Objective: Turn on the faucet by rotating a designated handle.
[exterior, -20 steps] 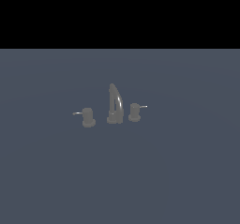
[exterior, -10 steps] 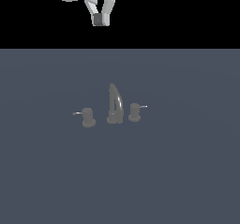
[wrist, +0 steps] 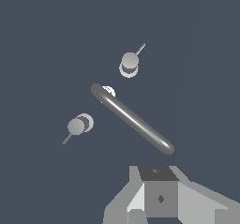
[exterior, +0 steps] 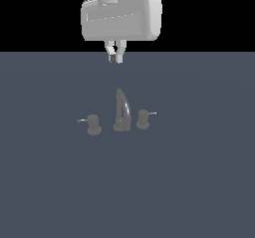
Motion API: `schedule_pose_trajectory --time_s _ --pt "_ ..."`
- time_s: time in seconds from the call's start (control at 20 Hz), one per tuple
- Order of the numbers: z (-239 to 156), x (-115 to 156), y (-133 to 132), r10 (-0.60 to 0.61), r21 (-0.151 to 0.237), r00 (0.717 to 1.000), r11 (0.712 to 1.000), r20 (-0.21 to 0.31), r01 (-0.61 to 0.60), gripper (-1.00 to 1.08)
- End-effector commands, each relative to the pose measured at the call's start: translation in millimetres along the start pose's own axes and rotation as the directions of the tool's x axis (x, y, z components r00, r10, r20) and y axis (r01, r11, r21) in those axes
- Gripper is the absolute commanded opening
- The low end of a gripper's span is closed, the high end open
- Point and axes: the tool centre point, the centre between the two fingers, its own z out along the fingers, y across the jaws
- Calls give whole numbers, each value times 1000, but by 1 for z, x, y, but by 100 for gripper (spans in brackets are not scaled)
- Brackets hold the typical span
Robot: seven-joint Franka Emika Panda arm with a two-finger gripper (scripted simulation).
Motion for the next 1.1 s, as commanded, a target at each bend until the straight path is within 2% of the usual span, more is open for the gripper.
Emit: schedule_pose_trajectory --time_s 0.0,0.3,0.55,0.8,1.05 --pt "16 13 -6 51 0 999 999 0 -51 -100" --pt "55 46 -15 171 -3 985 985 -1 -171 -100" --pt "88 75 -20 271 -7 962 962 -3 -272 -100" --pt "122 105 -22 373 -11 928 928 -6 -373 -100" --pt "156 137 -20 472 -14 882 882 -8 -472 -100"
